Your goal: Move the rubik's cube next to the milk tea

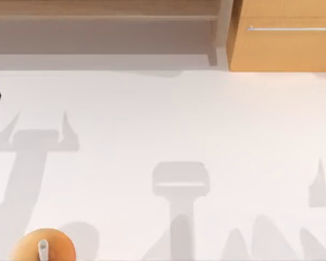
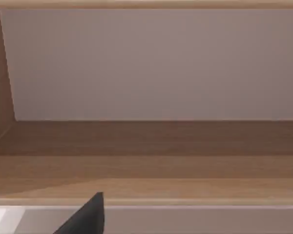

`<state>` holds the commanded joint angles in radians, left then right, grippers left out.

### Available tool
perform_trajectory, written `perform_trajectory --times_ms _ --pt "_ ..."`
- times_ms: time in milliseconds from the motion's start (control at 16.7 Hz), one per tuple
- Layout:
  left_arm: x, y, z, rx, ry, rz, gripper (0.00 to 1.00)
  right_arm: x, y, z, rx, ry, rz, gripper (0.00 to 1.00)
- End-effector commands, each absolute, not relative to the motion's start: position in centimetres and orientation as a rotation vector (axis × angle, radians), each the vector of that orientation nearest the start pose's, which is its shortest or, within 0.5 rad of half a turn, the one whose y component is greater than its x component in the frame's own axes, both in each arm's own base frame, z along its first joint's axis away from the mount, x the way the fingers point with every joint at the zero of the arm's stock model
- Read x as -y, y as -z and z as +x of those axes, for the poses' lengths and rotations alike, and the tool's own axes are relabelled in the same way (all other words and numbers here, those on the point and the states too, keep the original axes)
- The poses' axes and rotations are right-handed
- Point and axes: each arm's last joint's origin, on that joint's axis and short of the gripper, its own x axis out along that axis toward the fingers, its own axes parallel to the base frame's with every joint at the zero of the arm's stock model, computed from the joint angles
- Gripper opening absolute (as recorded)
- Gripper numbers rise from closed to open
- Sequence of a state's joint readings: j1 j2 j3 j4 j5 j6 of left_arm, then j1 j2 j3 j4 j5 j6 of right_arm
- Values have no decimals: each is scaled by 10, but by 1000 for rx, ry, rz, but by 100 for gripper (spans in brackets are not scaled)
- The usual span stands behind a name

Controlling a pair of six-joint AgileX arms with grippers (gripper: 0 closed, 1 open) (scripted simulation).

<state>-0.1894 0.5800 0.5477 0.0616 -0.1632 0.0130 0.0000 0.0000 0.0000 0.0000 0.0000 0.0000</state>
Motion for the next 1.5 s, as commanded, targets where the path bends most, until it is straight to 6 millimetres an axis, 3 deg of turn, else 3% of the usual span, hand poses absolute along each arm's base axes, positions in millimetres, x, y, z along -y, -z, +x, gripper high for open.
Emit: perform_trajectory --times_ms 180,300,480,660,840,960,1500 --pt "49 -351 206 5 26 3 100 1 -160 106 0 0 0 100" --pt "74 -371 253 -12 25 8 100 1 -160 106 0 0 0 100" --pt "118 -382 316 -26 23 14 100 1 -160 106 0 0 0 100" --pt "158 -380 360 -20 22 11 100 1 -160 106 0 0 0 100" --pt "185 -377 381 -6 20 4 100 1 -160 106 0 0 0 100" --pt "191 -377 385 0 20 0 100 1 -160 106 0 0 0 100" --pt "188 -383 391 0 20 0 100 1 -160 106 0 0 0 100"
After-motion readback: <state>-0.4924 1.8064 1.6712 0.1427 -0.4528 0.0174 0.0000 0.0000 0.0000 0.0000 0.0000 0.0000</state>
